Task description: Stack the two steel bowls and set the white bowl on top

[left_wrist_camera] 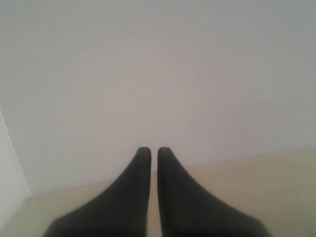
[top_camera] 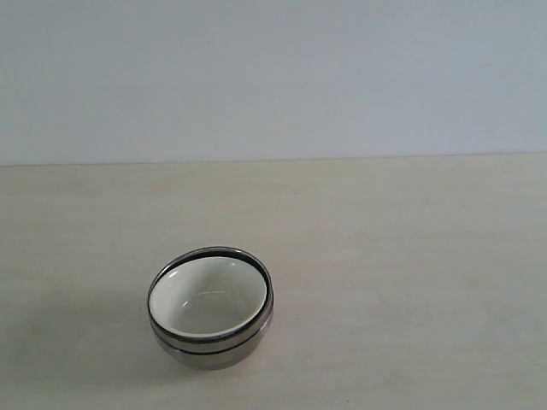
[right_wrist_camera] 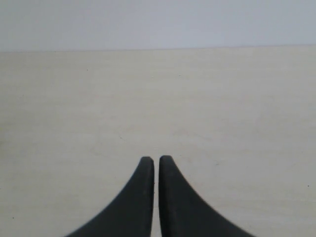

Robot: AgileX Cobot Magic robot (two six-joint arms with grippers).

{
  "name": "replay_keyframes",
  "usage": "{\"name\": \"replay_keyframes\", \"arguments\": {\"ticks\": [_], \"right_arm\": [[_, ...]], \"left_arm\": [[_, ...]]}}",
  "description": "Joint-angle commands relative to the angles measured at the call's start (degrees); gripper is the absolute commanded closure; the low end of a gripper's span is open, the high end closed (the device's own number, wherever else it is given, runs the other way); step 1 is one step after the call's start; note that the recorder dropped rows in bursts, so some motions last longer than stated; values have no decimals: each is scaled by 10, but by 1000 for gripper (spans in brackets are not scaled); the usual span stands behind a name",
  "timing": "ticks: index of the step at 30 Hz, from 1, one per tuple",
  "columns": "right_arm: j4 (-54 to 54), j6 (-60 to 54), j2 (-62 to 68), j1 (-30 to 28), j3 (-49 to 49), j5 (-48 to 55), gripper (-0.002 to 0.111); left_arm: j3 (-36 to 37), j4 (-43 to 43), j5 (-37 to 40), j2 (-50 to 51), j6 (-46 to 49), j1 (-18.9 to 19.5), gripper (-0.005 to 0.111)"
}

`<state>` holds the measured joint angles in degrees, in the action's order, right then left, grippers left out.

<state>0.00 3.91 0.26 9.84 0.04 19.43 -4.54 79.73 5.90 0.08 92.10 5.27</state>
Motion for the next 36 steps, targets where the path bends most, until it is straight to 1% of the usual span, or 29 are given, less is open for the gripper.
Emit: {"name": "replay_keyframes", "arguments": {"ticks": [1,3,7,11,13,22,25,28,30,31,33,36], "right_arm": [[-6,0,-3,0,0,-2,108],[-6,0,-3,0,0,-2,108],[-6,0,-3,0,0,-2,108],[-6,0,-3,0,0,-2,108],[-6,0,-3,0,0,-2,108],[-6,0,-3,0,0,-2,108],[-6,0,-3,0,0,-2,108],[-6,0,-3,0,0,-2,108],[-6,0,-3,0,0,-2,108],[-6,0,-3,0,0,-2,108],[-6,0,-3,0,0,-2,108],[-6,0,-3,0,0,-2,108]], "left_arm": [[1,-137,12,-1,2,2,102],[1,-155,13,-1,2,2,102],[1,-251,14,-1,2,2,102],[1,-314,14,-1,2,2,102],[1,-362,14,-1,2,2,102],[1,-352,10,-1,2,2,102],[1,-379,12,-1,2,2,102],[1,-383,32,-1,-3,2,102],[1,-370,48,-1,-34,2,102],[2,-369,50,-1,-65,2,102],[6,-371,51,-1,-148,2,102],[16,-387,51,-1,-312,2,102]]}}
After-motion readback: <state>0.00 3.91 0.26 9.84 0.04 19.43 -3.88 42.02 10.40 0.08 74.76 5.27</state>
